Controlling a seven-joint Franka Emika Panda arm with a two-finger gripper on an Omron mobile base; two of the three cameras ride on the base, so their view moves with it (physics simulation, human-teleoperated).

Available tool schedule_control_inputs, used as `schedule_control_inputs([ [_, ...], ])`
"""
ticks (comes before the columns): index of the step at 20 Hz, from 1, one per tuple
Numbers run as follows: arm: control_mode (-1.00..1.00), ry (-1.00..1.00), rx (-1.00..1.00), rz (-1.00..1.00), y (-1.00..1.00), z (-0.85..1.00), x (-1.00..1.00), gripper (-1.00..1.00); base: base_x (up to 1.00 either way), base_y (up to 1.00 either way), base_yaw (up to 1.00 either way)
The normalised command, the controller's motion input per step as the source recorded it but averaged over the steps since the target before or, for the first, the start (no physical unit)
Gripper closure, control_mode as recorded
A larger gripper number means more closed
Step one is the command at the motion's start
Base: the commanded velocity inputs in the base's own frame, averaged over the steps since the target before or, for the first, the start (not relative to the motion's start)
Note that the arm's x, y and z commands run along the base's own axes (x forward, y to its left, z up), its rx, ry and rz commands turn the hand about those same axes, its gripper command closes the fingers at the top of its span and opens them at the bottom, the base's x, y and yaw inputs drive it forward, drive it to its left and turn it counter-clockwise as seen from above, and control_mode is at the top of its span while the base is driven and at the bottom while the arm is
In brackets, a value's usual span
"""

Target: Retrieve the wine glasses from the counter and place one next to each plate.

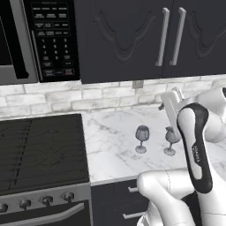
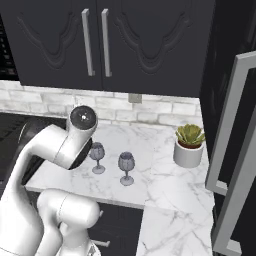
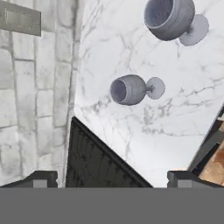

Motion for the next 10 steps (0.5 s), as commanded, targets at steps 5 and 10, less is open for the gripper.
schedule_control_inputs([
  [5, -1.00, 0.00, 0.56, 0.00, -0.23, -0.07, 0.00, -1.00, 0.00, 0.00, 0.00],
  [10, -1.00, 0.06, 0.45, 0.00, -0.13, -0.27, 0.01, -1.00, 0.00, 0.00, 0.00],
])
